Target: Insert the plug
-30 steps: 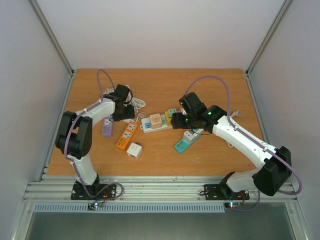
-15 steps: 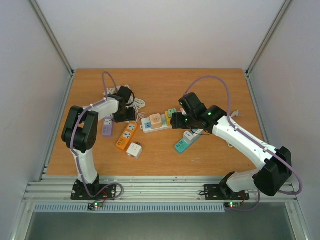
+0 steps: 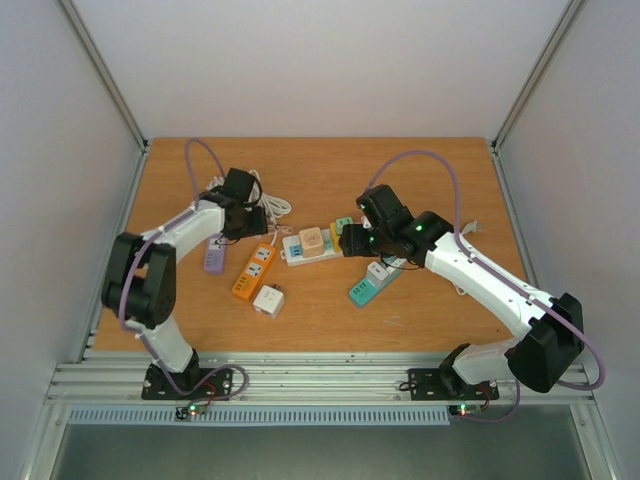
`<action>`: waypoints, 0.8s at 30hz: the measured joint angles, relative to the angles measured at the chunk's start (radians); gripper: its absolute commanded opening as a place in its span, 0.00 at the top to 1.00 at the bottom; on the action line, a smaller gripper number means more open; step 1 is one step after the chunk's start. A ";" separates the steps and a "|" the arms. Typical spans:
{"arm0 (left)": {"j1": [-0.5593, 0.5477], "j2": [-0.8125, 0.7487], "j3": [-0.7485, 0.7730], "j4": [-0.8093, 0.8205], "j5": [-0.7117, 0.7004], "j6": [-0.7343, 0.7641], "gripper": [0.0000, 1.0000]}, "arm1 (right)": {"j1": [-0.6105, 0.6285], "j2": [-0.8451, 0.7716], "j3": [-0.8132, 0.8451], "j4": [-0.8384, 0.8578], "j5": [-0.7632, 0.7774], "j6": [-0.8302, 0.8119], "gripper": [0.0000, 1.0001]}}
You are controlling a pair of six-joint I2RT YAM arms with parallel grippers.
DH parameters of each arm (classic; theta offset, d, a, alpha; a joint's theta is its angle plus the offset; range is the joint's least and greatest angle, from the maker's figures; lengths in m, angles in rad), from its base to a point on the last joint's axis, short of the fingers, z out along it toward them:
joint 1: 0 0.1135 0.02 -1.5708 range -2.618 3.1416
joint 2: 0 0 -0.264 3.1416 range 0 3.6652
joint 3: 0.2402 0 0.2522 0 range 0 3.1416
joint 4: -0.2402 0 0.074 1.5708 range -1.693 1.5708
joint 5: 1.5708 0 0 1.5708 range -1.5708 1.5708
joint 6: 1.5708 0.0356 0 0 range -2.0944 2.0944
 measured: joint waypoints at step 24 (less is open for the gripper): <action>0.001 -0.570 -0.309 0.355 0.385 -0.706 0.43 | 0.209 0.235 0.032 0.534 -0.121 0.029 0.31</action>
